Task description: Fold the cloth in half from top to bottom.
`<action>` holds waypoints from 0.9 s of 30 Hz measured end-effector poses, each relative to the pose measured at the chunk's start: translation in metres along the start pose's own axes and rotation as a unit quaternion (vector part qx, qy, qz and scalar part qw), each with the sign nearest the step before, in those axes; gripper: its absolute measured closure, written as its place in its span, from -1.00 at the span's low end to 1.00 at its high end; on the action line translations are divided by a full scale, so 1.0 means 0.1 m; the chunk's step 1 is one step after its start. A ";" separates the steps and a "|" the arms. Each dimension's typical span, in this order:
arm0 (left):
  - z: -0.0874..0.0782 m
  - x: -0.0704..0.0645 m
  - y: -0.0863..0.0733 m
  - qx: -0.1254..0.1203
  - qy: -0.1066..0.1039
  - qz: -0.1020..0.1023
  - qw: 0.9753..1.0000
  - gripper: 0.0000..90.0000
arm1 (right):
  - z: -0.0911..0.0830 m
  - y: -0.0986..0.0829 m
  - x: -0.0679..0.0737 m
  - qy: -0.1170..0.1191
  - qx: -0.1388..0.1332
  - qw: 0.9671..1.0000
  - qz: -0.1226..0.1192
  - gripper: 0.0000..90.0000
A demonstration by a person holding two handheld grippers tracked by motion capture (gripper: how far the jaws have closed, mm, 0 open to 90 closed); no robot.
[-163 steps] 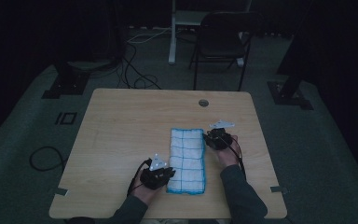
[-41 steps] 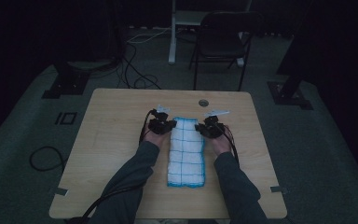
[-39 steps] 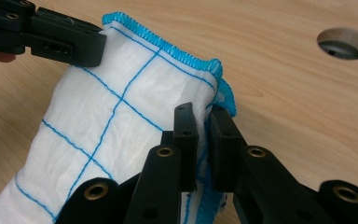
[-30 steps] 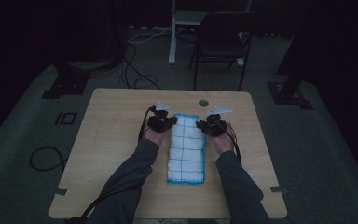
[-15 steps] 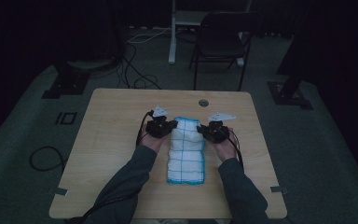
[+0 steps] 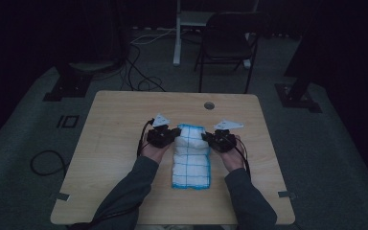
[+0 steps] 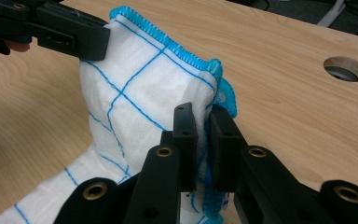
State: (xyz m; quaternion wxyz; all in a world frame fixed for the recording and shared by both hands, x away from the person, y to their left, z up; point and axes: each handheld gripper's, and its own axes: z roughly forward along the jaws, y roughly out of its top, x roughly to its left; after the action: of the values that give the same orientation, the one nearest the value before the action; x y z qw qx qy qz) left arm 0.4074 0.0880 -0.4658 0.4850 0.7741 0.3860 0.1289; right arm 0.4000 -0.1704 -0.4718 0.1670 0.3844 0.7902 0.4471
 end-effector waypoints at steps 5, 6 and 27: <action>-0.04 -0.03 -0.03 -0.004 -0.003 -0.003 1.000 0.92 | -0.03 -0.03 0.03 0.002 -0.002 1.000 0.001 0.86; -0.05 -0.05 -0.05 -0.006 -0.005 -0.004 1.000 0.92 | -0.04 -0.04 0.04 0.002 -0.002 1.000 0.000 0.86; -0.21 -0.14 -0.21 -0.014 -0.018 -0.008 1.000 0.92 | -0.15 -0.17 0.19 0.012 -0.013 1.000 -0.005 0.85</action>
State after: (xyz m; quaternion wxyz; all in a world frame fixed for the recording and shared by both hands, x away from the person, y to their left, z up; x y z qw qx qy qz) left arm 0.3759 0.0968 -0.4712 0.5034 0.7664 0.3817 0.1165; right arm 0.3708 -0.1700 -0.4767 0.1650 0.3732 0.7878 0.4614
